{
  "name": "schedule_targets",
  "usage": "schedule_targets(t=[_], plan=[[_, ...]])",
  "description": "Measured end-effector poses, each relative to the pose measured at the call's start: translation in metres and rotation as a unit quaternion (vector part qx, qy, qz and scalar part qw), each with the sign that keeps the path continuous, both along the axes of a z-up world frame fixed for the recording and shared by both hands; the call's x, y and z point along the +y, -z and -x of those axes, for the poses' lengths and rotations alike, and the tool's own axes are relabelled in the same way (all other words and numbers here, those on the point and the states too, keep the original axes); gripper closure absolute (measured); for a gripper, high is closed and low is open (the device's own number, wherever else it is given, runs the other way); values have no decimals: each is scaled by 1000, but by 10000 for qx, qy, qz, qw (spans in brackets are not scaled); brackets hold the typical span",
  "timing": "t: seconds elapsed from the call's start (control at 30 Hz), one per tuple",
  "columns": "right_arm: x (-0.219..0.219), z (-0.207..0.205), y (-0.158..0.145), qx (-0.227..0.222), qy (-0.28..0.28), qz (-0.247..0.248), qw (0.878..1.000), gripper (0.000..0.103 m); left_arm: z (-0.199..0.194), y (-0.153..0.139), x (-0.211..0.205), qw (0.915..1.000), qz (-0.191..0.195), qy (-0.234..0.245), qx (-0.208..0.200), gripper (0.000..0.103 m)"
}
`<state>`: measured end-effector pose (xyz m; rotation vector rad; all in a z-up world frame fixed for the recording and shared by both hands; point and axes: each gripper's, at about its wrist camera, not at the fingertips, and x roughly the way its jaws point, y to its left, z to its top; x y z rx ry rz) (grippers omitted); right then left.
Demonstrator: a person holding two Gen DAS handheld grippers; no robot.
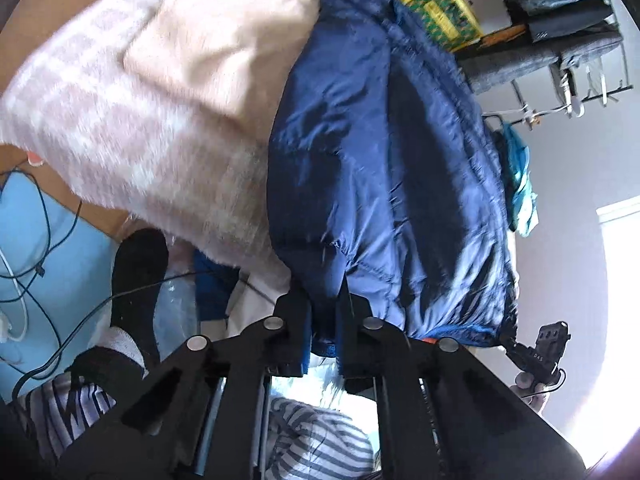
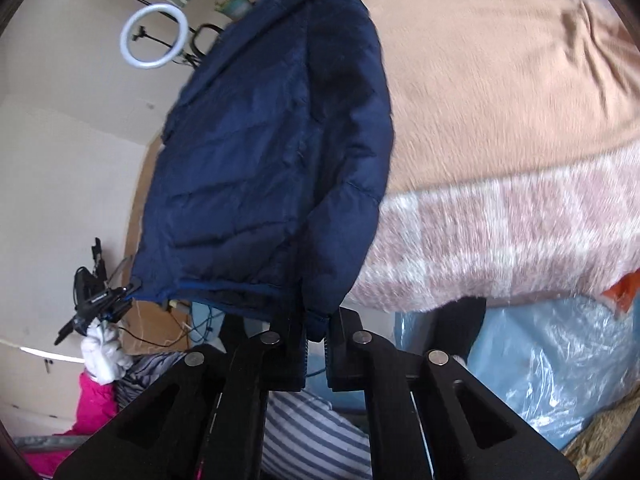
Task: Fold large clothes
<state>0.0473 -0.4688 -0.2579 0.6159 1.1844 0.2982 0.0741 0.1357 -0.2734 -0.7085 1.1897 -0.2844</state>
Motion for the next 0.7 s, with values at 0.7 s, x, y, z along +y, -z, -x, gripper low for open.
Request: schedule_targets(t=[0.7], plan=[[-19,-20,-79,-1022,476,-228,9934,100,-20,-96,2,9953,-78,-64,-963,99]])
